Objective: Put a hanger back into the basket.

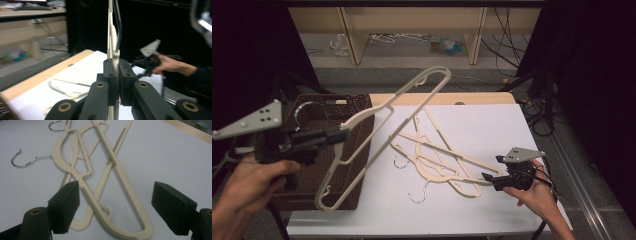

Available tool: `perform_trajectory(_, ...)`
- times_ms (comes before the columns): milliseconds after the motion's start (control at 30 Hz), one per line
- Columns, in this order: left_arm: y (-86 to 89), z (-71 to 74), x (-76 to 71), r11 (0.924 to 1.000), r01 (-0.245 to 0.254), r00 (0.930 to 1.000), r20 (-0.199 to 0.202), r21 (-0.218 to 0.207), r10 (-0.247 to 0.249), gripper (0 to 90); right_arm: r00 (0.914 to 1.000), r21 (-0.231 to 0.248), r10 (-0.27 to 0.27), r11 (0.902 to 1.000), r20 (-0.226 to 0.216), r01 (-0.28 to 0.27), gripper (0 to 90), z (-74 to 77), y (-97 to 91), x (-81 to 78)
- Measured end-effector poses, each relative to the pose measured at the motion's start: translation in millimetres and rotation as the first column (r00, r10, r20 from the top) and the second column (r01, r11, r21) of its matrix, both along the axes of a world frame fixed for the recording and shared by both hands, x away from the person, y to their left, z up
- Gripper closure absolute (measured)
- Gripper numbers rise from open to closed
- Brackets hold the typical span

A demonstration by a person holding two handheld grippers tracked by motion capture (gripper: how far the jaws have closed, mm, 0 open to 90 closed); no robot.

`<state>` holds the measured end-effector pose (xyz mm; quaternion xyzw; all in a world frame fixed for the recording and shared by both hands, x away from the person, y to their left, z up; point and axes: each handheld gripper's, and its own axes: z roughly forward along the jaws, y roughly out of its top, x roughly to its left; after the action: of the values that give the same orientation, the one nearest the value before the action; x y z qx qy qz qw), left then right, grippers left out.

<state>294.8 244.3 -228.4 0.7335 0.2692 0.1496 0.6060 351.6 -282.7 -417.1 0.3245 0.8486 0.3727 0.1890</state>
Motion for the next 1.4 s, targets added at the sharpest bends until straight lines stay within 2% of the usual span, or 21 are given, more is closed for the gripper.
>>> perform_trajectory(33,0.0,0.0,0.0,1.0000,0.000,1.0000,0.000,0.000,0.000,85.6,1.0000,0.003,-0.007,1.0000,-0.007,0.007,23.9,0.1,0.5,-0.7)
perform_trajectory(100,17.1,10.4,7.4,0.9963,-0.073,0.9968,0.035,0.046,0.071,85.6,1.0000,0.003,-0.001,1.0000,-0.008,0.001,24.0,0.4,0.0,-0.7)
perform_trajectory(167,28.0,12.5,14.0,0.9911,-0.115,0.9927,0.043,0.066,0.113,85.6,1.0000,0.007,-0.002,1.0000,-0.005,0.002,24.0,1.1,-0.9,-1.0)
perform_trajectory(300,52.0,3.1,33.1,0.9737,-0.181,0.9835,0.033,0.139,0.178,85.6,1.0000,0.011,-0.004,0.9999,0.001,0.004,24.0,1.1,-1.8,-1.1)
perform_trajectory(333,57.1,-0.8,36.0,0.9688,-0.200,0.9795,0.002,0.147,0.201,85.5,0.9999,0.013,-0.011,0.9999,-0.011,0.011,24.0,1.3,-1.5,-2.2)
perform_trajectory(367,61.1,-3.5,41.2,0.9675,-0.199,0.9799,0.020,0.156,0.199,85.6,0.9999,0.011,-0.010,0.9999,-0.006,0.010,23.9,1.2,-1.5,-2.1)
perform_trajectory(400,61.1,-3.5,41.2,0.9675,-0.199,0.9799,0.020,0.156,0.199,85.6,0.9999,0.011,-0.010,0.9999,-0.006,0.010,23.9,1.2,-1.5,-2.1)
perform_trajectory(433,66.6,-8.2,45.7,0.9598,-0.221,0.9750,0.017,0.173,0.221,85.6,0.9999,0.011,-0.011,0.9999,-0.003,0.011,23.8,1.2,-1.4,-2.0)
perform_trajectory(467,69.8,-11.1,48.7,0.9580,-0.225,0.9740,0.018,0.177,0.226,85.5,0.9999,0.010,-0.010,0.9999,-0.002,0.010,23.7,1.1,-1.2,-2.1)
perform_trajectory(500,80.8,-19.3,56.1,0.9462,-0.257,0.9661,0.025,0.197,0.257,85.5,0.9999,0.004,0.005,1.0000,0.011,-0.005,23.7,0.7,-1.4,-1.2)
perform_trajectory(633,92.9,-29.2,62.9,0.9388,-0.274,0.9611,0.020,0.210,0.276,85.5,1.0000,0.005,0.002,1.0000,-0.005,-0.002,23.5,1.0,-1.2,-2.4)
perform_trajectory(833,115.6,-49.4,73.4,0.9109,-0.311,0.9478,0.020,0.271,0.318,85.5,1.0000,0.004,0.000,1.0000,-0.005,0.000,23.4,0.5,-0.1,-2.6)
perform_trajectory(933,124.1,-62.0,77.5,0.9016,-0.317,0.9440,0.006,0.295,0.330,85.5,0.9999,-0.005,0.013,0.9999,-0.011,-0.013,23.2,-0.6,1.1,-2.1)
perform_trajectory(1000,126.9,-67.5,79.9,0.9004,-0.314,0.9437,-0.006,0.302,0.331,85.6,0.9997,-0.006,0.006,1.0000,-0.022,-0.006,23.2,-0.9,2.6,-3.0)
perform_trajectory(1100,129.9,-74.5,83.2,0.9004,-0.309,0.9432,-0.023,0.307,0.331,85.5,0.9998,-0.011,0.017,0.9998,-0.008,-0.017,23.2,-1.3,2.6,-2.2)
perform_trajectory(1133,131.9,-80.7,85.6,0.8946,-0.315,0.9385,-0.036,0.317,0.343,85.5,0.9998,-0.010,0.019,0.9998,-0.010,-0.019,23.2,-1.1,2.9,-2.6)
perform_trajectory(1233,133.6,-87.8,89.1,0.8926,-0.314,0.9363,-0.050,0.323,0.348,85.5,0.9997,-0.010,0.017,0.9998,-0.016,-0.017,23.1,-1.3,3.2,-2.8)
perform_trajectory(1267,134.1,-94.4,91.5,0.8869,-0.314,0.9332,-0.063,0.339,0.354,85.5,0.9996,-0.014,0.019,0.9997,-0.020,-0.019,23.0,-1.5,3.5,-2.6)
perform_trajectory(1333,134.2,-98.3,93.3,0.8868,-0.309,0.9333,-0.070,0.344,0.352,85.5,0.9995,-0.010,0.015,0.9998,-0.026,-0.015,23.1,-1.4,4.0,-3.0)
perform_trajectory(1367,133.7,-102.9,94.8,0.8859,-0.308,0.9301,-0.086,0.346,0.357,85.5,0.9995,-0.009,0.016,0.9998,-0.027,-0.016,23.1,-1.3,4.0,-3.1)
perform_trajectory(1400,134.1,-106.7,97.4,0.8883,-0.298,0.9347,-0.082,0.350,0.346,85.5,0.9997,-0.014,0.021,0.9997,-0.014,-0.021,23.1,-1.3,3.2,-2.3)
